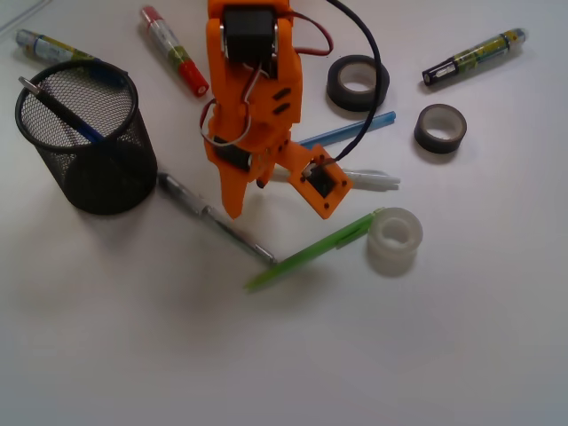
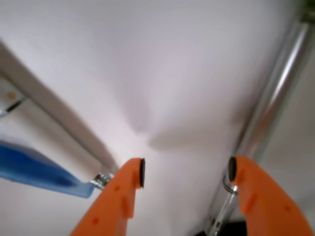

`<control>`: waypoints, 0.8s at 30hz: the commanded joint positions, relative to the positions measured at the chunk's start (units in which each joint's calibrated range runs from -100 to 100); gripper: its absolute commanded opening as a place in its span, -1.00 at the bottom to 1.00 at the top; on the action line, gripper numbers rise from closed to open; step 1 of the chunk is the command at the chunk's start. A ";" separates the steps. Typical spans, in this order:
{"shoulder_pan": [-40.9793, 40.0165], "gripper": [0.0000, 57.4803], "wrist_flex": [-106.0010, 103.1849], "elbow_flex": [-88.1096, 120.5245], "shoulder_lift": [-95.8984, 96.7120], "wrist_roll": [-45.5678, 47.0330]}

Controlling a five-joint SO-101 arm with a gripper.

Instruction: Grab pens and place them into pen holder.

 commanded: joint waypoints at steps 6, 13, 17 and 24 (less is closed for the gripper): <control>2.05 -0.29 1.65 -7.98 -1.81 -1.47; 5.71 -0.29 -1.50 -8.61 1.59 -1.81; 7.43 -0.29 -3.42 -8.61 3.97 -2.59; 8.62 -0.37 -3.07 -8.70 5.41 -3.96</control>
